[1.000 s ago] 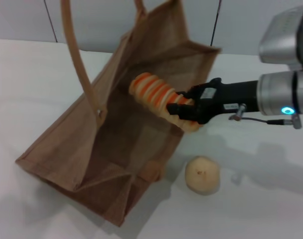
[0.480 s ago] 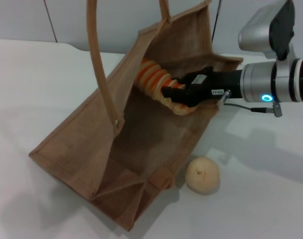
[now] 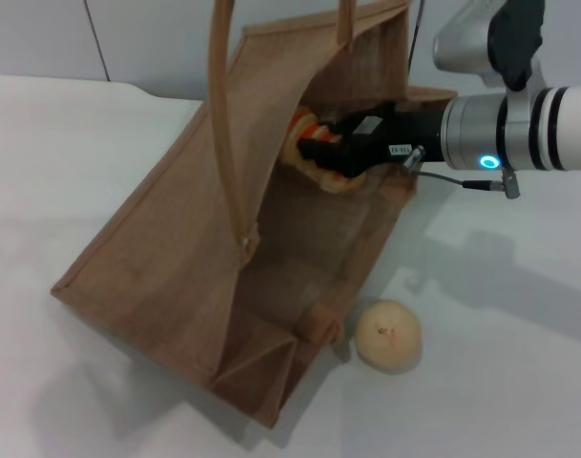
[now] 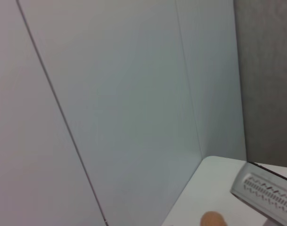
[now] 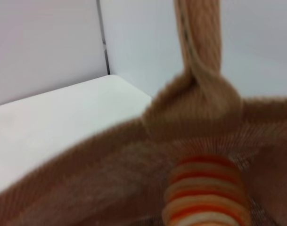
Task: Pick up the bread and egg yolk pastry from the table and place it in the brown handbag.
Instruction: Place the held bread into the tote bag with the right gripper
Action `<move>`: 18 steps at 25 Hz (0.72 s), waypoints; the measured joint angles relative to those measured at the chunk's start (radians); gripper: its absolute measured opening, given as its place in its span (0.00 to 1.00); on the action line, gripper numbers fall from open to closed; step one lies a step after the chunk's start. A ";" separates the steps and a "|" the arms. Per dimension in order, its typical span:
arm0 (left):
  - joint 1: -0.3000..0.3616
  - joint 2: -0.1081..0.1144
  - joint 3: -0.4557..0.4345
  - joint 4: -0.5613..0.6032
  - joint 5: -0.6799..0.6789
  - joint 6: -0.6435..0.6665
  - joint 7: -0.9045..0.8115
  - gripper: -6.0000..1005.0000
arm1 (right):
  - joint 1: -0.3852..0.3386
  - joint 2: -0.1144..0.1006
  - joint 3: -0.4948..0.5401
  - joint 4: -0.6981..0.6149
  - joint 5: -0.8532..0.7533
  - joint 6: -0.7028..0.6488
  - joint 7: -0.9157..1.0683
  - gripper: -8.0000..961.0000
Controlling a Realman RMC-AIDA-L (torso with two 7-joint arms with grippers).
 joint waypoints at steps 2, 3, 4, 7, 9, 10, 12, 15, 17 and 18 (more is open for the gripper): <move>0.001 0.000 0.007 0.000 0.000 0.002 0.000 0.13 | 0.012 -0.001 0.004 0.018 0.004 -0.003 0.003 0.33; 0.001 0.000 0.007 0.000 0.000 0.002 0.000 0.13 | 0.021 -0.002 0.007 0.031 0.004 -0.006 0.005 0.33; 0.001 0.000 0.007 0.000 0.000 0.002 0.000 0.13 | 0.030 -0.001 0.010 0.048 0.005 -0.007 0.006 0.33; 0.001 0.000 0.008 0.000 -0.001 0.003 -0.001 0.13 | 0.061 0.001 0.009 0.093 0.005 -0.026 0.007 0.32; 0.000 0.000 0.010 -0.001 -0.001 0.004 -0.001 0.13 | 0.075 0.002 0.003 0.115 0.005 -0.042 0.007 0.32; 0.000 0.000 0.010 -0.001 -0.002 0.006 -0.001 0.13 | 0.077 0.003 0.002 0.120 0.005 -0.045 0.007 0.32; 0.001 0.000 0.011 -0.002 -0.002 0.012 -0.001 0.13 | 0.080 0.003 0.001 0.123 0.006 -0.043 0.007 0.38; 0.012 0.000 0.011 -0.004 0.003 0.027 -0.001 0.13 | 0.080 0.003 0.000 0.124 0.006 -0.038 0.008 0.47; 0.025 0.000 0.010 -0.006 0.008 0.039 0.001 0.13 | 0.079 0.003 0.001 0.124 0.006 -0.035 0.011 0.61; 0.039 0.002 0.005 -0.008 0.009 0.050 0.004 0.13 | 0.075 0.002 0.004 0.122 0.006 -0.035 0.014 0.71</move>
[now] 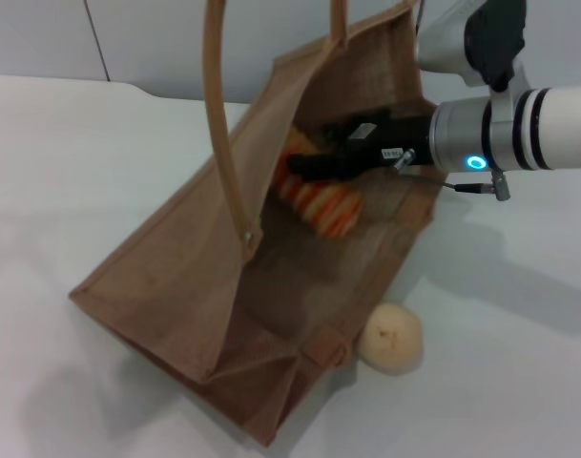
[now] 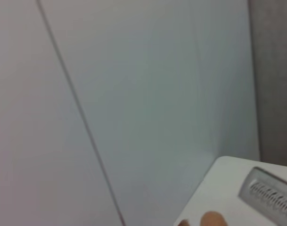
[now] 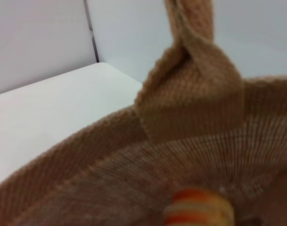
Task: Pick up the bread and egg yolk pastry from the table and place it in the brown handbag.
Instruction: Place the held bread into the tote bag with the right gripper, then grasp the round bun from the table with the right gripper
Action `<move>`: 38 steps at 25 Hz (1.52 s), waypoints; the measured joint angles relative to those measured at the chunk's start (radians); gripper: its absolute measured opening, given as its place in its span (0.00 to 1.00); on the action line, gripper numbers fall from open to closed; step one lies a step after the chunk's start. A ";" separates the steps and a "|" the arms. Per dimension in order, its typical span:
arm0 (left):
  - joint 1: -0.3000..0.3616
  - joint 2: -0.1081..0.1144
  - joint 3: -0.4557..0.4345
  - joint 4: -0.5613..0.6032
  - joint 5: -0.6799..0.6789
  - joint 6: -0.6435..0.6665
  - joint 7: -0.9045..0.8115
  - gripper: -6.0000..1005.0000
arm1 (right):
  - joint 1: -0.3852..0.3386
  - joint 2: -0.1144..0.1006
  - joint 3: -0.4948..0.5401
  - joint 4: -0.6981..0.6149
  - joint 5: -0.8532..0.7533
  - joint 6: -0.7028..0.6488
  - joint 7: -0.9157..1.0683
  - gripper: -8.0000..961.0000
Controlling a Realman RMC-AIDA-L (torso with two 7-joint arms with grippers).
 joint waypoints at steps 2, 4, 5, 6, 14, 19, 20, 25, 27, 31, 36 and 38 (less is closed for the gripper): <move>0.010 0.002 -0.003 -0.001 0.001 0.008 0.002 0.13 | -0.002 -0.001 0.001 -0.002 0.000 0.002 0.005 0.79; 0.024 0.005 -0.005 -0.002 0.007 0.015 0.003 0.13 | -0.005 -0.005 0.001 -0.004 -0.002 0.010 0.020 0.86; 0.028 0.006 -0.005 -0.002 0.015 0.016 0.003 0.13 | -0.006 -0.006 0.001 -0.005 -0.004 0.017 0.028 0.89; 0.032 0.006 -0.006 -0.002 0.027 0.017 0.003 0.13 | -0.009 -0.008 0.003 -0.006 -0.006 0.028 0.033 0.93; 0.045 0.004 -0.014 0.005 0.076 0.017 -0.002 0.13 | -0.029 -0.017 0.006 -0.019 -0.019 0.112 0.056 0.93; 0.053 0.001 -0.042 0.007 0.116 0.017 -0.004 0.13 | -0.067 -0.039 0.010 -0.065 -0.040 0.187 0.108 0.93; 0.055 0.001 -0.043 0.007 0.124 0.020 -0.004 0.13 | -0.088 -0.046 0.010 -0.094 -0.041 0.196 0.120 0.93; 0.074 0.001 -0.046 0.007 0.143 0.037 -0.005 0.13 | -0.185 -0.068 0.026 -0.248 -0.084 0.224 0.201 0.93; 0.085 0.001 -0.048 0.007 0.145 0.047 -0.006 0.13 | -0.208 -0.069 0.045 -0.289 -0.121 0.232 0.229 0.92; 0.090 0.001 -0.069 0.006 0.146 0.052 -0.006 0.13 | -0.247 -0.064 0.125 -0.344 -0.212 0.295 0.267 0.92; 0.098 0.002 -0.099 0.000 0.150 0.055 -0.007 0.12 | -0.277 -0.050 0.240 -0.388 -0.324 0.391 0.301 0.92; 0.101 0.002 -0.107 0.000 0.166 0.057 -0.007 0.12 | -0.284 -0.041 0.278 -0.405 -0.367 0.430 0.311 0.92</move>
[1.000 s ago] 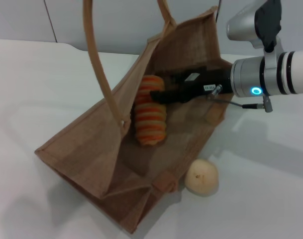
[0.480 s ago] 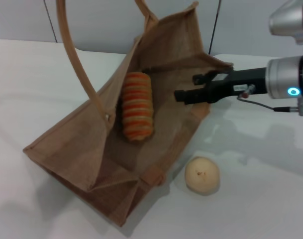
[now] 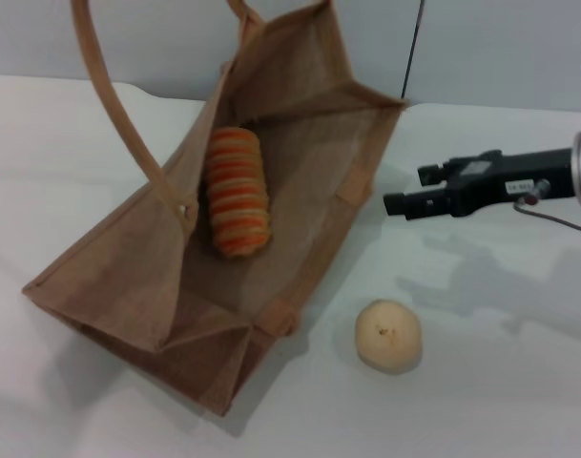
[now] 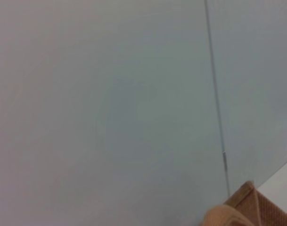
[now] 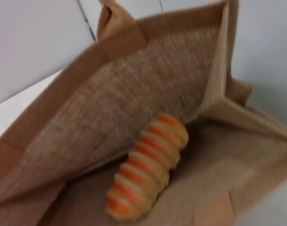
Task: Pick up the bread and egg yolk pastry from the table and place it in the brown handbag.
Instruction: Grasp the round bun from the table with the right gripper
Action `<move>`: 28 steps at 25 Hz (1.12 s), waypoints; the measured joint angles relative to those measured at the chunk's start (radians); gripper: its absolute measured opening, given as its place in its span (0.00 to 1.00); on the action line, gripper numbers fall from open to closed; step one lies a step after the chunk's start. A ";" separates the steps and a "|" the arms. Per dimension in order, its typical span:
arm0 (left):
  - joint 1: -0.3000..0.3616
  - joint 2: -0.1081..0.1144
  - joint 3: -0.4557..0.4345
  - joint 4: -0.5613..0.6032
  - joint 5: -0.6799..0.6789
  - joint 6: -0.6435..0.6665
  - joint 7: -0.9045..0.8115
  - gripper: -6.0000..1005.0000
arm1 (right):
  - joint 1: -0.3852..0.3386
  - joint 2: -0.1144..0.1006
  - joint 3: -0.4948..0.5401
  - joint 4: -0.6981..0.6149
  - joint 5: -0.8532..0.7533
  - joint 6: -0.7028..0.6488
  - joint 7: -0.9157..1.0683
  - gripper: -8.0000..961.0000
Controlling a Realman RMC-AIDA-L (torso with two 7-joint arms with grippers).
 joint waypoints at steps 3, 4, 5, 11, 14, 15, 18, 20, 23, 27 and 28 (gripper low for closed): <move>0.000 0.000 -0.002 -0.002 0.019 0.001 0.000 0.12 | -0.005 0.012 0.052 -0.026 -0.080 0.063 0.020 0.92; 0.000 0.000 -0.002 -0.003 0.025 0.001 0.001 0.12 | -0.005 0.017 0.067 -0.036 -0.110 0.089 0.031 0.92; 0.000 0.000 -0.001 -0.004 0.027 0.001 0.001 0.12 | -0.005 0.020 0.074 -0.041 -0.131 0.107 0.038 0.92; -0.008 -0.001 0.005 -0.020 0.032 0.005 0.002 0.12 | 0.002 0.028 0.066 -0.065 -0.177 0.224 0.074 0.92; -0.010 0.000 0.006 -0.025 0.032 0.005 0.005 0.12 | 0.011 0.028 0.022 -0.066 -0.188 0.236 0.075 0.92; -0.010 0.000 0.006 -0.027 0.033 0.005 0.006 0.12 | 0.015 0.029 0.001 -0.066 -0.201 0.235 0.076 0.92; -0.010 0.001 0.006 -0.028 0.044 0.006 0.008 0.12 | 0.029 0.035 -0.062 -0.067 -0.253 0.231 0.091 0.92; -0.011 0.001 0.007 -0.028 0.050 0.006 0.008 0.12 | 0.041 0.036 -0.116 -0.068 -0.278 0.226 0.112 0.92; -0.012 0.003 0.008 -0.028 0.050 0.006 0.008 0.12 | 0.056 0.036 -0.162 -0.071 -0.297 0.212 0.134 0.92; -0.013 0.003 0.008 -0.028 0.058 0.006 0.009 0.12 | 0.068 0.037 -0.178 -0.078 -0.305 0.200 0.155 0.92; -0.013 0.003 0.008 -0.028 0.060 0.006 0.009 0.12 | 0.069 0.037 -0.179 -0.079 -0.304 0.199 0.156 0.92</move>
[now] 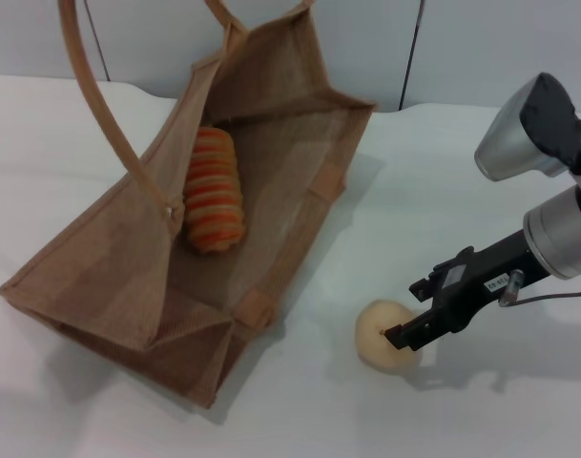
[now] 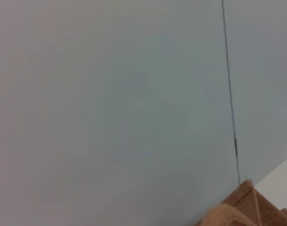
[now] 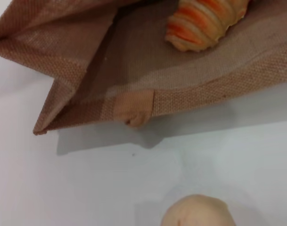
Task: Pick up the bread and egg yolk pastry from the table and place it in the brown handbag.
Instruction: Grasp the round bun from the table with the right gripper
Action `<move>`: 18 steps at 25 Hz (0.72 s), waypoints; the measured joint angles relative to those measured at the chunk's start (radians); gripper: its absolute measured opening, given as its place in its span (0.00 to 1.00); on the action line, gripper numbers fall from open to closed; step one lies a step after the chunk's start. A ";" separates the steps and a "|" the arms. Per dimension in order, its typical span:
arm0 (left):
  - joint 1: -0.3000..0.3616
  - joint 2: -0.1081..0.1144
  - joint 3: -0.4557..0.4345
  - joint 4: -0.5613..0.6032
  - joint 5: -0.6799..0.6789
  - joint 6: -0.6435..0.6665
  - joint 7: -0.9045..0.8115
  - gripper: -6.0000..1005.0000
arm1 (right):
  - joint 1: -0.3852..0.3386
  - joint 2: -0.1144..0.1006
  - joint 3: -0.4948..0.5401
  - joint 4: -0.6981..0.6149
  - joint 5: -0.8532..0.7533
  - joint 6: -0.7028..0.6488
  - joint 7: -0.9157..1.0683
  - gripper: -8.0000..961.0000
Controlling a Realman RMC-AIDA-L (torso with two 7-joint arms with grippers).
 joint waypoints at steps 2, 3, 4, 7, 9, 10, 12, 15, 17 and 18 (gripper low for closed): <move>0.000 -0.001 0.000 0.000 0.002 0.000 0.000 0.13 | 0.000 0.000 0.000 -0.002 0.003 -0.004 0.000 0.92; 0.000 -0.001 0.000 0.000 0.002 0.000 0.000 0.13 | 0.001 0.000 0.000 -0.002 0.004 -0.008 0.000 0.92; 0.000 -0.001 0.000 0.000 0.002 0.000 0.000 0.13 | 0.001 0.000 -0.001 -0.002 0.004 -0.013 0.000 0.92; 0.000 -0.003 0.001 0.000 0.002 0.000 0.000 0.13 | 0.002 0.000 -0.001 0.003 0.005 -0.027 0.001 0.92; -0.001 -0.003 0.002 0.000 0.002 0.000 0.000 0.13 | 0.003 0.002 -0.002 0.007 0.006 -0.034 0.002 0.92; -0.001 -0.003 0.002 0.000 0.001 0.000 0.000 0.13 | 0.004 0.003 -0.006 0.009 0.006 -0.038 0.002 0.92; -0.002 -0.003 0.002 0.000 -0.001 0.000 0.000 0.13 | 0.004 0.003 -0.019 0.012 0.006 -0.051 0.006 0.92; -0.002 -0.003 0.002 0.000 -0.004 0.000 0.000 0.13 | 0.011 0.003 -0.044 0.028 0.006 -0.070 0.013 0.92; -0.002 -0.003 0.002 0.000 -0.003 0.000 0.000 0.13 | 0.020 0.004 -0.054 0.044 0.007 -0.075 0.014 0.92; -0.003 -0.003 0.001 0.000 -0.002 0.000 0.000 0.13 | 0.024 0.004 -0.058 0.049 0.009 -0.076 0.014 0.92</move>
